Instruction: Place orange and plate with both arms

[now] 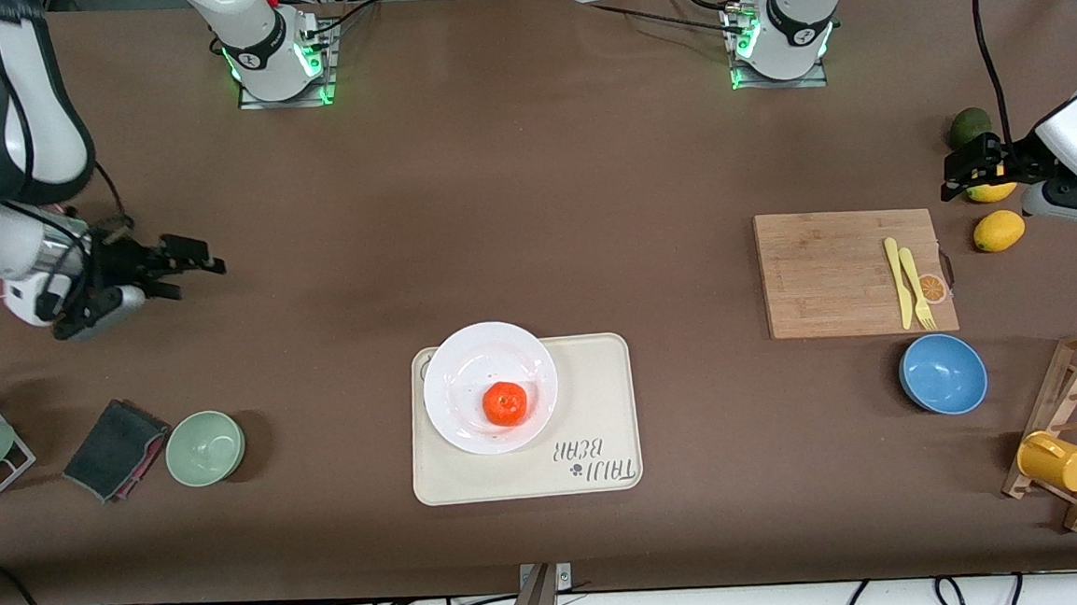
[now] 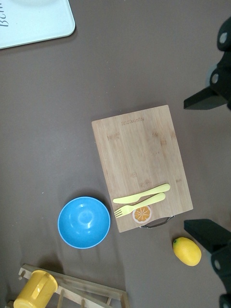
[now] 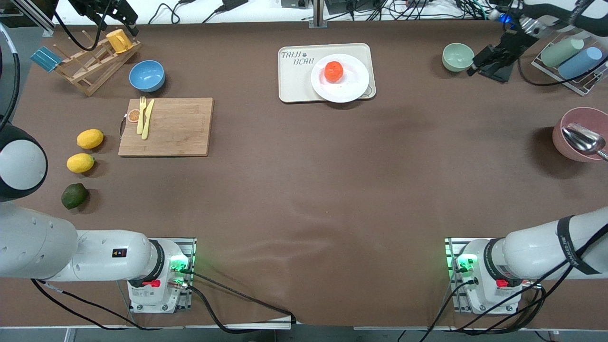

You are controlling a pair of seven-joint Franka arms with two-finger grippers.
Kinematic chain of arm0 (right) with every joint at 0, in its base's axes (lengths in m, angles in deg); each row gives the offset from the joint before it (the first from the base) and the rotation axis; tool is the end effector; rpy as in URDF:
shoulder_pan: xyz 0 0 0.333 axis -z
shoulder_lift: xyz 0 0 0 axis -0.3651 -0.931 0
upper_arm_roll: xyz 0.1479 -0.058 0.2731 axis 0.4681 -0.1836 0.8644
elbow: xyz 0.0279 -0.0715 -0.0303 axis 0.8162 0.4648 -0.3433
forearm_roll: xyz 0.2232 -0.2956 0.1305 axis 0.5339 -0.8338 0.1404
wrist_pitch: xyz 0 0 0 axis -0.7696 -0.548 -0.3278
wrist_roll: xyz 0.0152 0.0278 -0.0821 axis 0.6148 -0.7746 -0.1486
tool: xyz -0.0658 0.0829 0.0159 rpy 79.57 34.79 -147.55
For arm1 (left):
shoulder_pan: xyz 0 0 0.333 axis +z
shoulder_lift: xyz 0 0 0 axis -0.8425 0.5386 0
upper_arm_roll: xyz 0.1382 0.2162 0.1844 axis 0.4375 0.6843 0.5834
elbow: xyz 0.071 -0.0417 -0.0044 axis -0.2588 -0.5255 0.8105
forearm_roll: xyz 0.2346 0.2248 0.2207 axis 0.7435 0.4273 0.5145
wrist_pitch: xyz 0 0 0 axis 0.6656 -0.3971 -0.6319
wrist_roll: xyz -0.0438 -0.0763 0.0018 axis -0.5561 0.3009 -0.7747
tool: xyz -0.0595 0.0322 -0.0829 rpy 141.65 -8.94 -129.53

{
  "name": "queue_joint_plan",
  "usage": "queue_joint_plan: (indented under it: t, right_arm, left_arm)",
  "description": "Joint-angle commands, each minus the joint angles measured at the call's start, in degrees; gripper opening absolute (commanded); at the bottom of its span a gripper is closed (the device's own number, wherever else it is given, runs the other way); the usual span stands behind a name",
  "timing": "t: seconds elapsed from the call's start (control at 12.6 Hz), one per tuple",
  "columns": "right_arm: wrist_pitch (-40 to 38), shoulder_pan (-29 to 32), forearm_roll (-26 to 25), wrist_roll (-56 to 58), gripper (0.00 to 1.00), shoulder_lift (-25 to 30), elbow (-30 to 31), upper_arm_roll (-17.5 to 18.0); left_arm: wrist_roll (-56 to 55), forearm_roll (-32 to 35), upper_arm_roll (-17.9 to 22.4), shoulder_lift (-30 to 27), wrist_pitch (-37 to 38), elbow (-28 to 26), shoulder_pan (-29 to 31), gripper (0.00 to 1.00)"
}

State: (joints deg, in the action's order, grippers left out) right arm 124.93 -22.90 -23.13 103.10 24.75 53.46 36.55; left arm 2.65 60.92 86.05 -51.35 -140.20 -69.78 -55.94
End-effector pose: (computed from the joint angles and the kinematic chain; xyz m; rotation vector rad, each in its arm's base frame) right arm 0.5606 -0.0264 0.4194 -2.8107 -0.4358 0.1270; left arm 0.5717 0.0113 0.5741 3.0995 -0.3729 -0.0735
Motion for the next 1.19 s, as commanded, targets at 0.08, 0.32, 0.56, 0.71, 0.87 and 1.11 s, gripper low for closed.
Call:
queue_joint_plan:
  t: [0.08,0.32,0.56,0.71,0.87,1.11]
  right_arm:
    - [-14.0,-0.4,-8.7,-8.2,1.0,3.2,-9.1,0.0]
    - [-24.9,-0.5,-14.9,-16.1,1.0,3.7,-19.2,3.0]
    - [-27.2,-0.4,-20.2,-19.0,1.0,3.2,-24.8,5.1]
    - [-29.5,-0.4,-16.2,-19.7,1.0,3.5,-24.7,4.1]
    - [-29.3,-0.4,-16.6,-19.7,1.0,3.8,-24.8,4.5]
    - [-29.1,-0.4,-17.9,-19.4,1.0,3.8,-24.8,4.3]
  left_arm:
    - [1.3,1.2,-0.2,0.1,0.3,0.4,0.3,1.0]
    - [1.2,1.2,-0.2,0.1,0.3,0.4,0.3,1.0]
    - [1.3,1.2,-0.2,0.1,0.3,0.4,0.3,1.0]
    - [1.3,1.2,-0.2,0.1,0.3,0.4,0.3,1.0]
    - [1.3,1.2,-0.2,0.1,0.3,0.4,0.3,1.0]
    - [1.2,1.2,-0.2,0.1,0.3,0.4,0.3,1.0]
